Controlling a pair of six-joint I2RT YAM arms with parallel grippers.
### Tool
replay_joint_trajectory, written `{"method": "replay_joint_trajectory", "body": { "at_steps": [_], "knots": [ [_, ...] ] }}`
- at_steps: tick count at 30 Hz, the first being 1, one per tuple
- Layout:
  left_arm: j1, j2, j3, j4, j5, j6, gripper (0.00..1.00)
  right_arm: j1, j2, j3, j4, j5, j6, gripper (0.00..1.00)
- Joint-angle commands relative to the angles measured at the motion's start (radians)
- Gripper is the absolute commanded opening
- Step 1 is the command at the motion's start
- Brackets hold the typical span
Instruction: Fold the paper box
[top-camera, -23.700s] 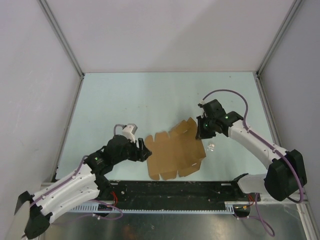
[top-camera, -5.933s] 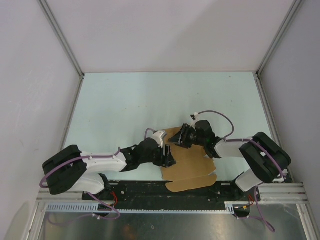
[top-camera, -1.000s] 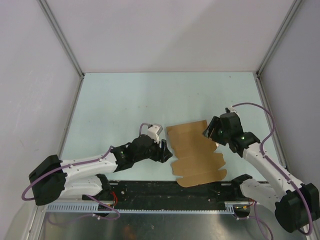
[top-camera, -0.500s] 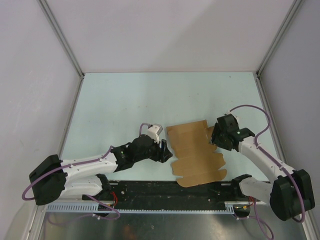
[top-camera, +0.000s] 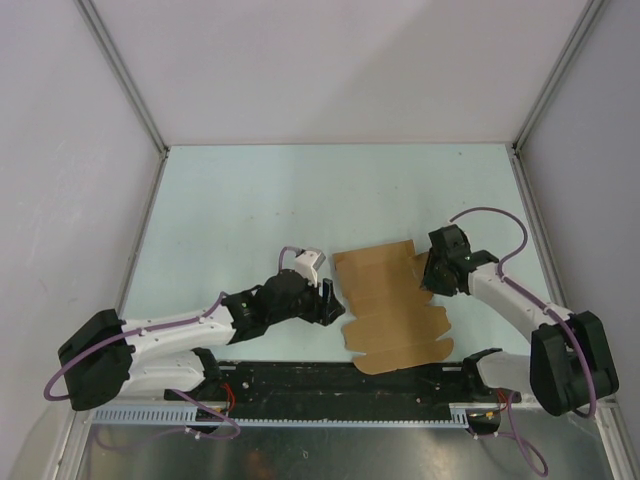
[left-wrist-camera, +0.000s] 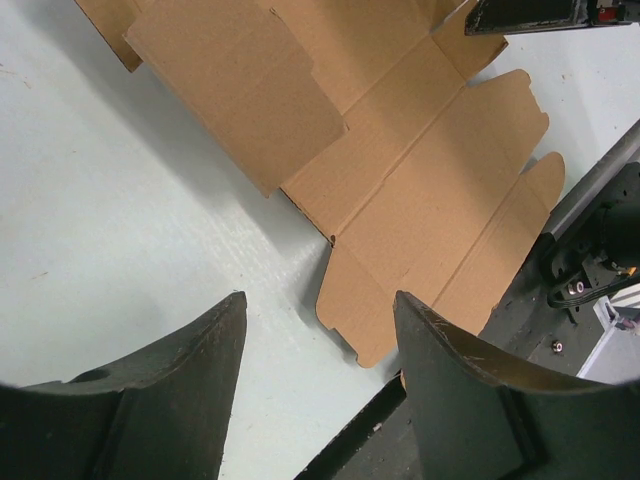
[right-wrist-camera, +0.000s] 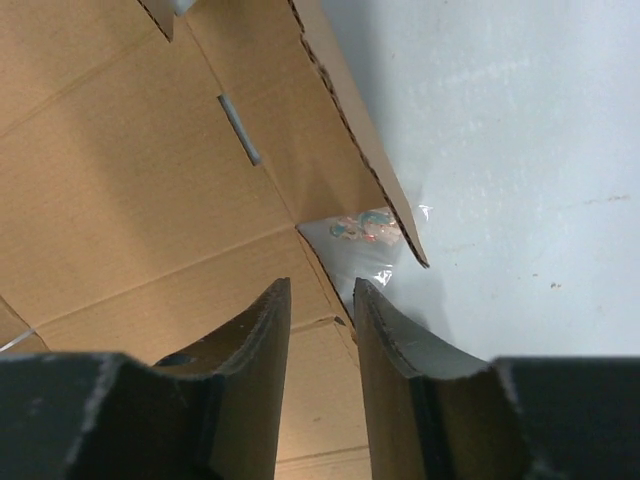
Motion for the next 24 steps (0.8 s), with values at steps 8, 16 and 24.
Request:
{"method": "replay_joint_trajectory", "body": {
  "at_steps": [8, 16, 24],
  "knots": [
    [0.003, -0.008, -0.017, 0.036, -0.011, -0.015, 0.66, -0.004, 0.04, -0.02, 0.115, -0.089, -0.035, 0.27],
    [0.003, 0.049, 0.015, 0.065, 0.006, -0.009, 0.65, -0.003, 0.009, -0.046, 0.127, -0.147, -0.015, 0.15],
    [0.009, 0.098, 0.06, 0.074, 0.008, 0.021, 0.64, 0.062, -0.02, -0.066, 0.18, -0.179, -0.023, 0.12]
  ]
}}
